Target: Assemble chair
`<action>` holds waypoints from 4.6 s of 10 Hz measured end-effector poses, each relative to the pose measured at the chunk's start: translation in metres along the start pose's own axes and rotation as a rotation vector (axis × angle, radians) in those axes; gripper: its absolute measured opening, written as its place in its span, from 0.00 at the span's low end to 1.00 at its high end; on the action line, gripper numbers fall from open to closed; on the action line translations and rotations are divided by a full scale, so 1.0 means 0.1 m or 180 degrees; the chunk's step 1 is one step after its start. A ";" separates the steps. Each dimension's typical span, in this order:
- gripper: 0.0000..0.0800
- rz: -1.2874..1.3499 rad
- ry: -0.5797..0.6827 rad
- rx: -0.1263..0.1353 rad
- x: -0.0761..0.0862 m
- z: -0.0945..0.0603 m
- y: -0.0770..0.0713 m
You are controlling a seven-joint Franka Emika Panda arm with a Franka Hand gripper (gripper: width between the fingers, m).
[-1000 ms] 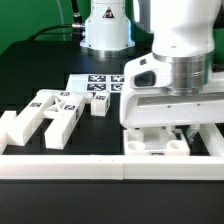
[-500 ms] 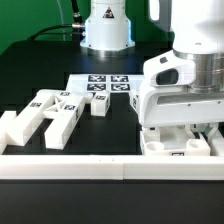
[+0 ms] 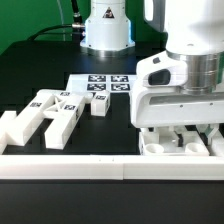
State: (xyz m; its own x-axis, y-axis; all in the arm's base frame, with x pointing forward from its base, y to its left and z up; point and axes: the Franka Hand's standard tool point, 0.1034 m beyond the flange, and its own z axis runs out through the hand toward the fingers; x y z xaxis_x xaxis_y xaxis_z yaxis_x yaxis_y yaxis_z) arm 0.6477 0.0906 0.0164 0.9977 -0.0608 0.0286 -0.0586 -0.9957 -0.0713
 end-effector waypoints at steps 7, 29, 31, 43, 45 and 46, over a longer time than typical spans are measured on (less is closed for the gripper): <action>0.81 -0.0035 -0.0018 -0.0027 -0.19 -0.45 0.23; 0.81 -0.0373 -0.2190 -0.0048 -1.43 -0.37 0.57; 0.81 -0.0883 -0.2612 -0.0121 -1.41 -0.37 0.70; 0.81 -0.0870 -0.3731 -0.0304 -1.48 -0.24 0.63; 0.81 -0.0825 -0.3719 -0.0347 -1.48 -0.23 0.60; 0.81 -0.0826 -0.3720 -0.0346 -1.48 -0.23 0.60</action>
Offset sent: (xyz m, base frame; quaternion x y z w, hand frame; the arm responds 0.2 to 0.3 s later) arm -0.0157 -0.0018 0.0251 0.0071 -0.0304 0.0186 0.9993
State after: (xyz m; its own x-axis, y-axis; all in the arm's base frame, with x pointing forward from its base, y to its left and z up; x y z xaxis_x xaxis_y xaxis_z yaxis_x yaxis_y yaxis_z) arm 0.4960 0.0379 0.0312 0.4035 0.1861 -0.8959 0.2021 -0.9730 -0.1112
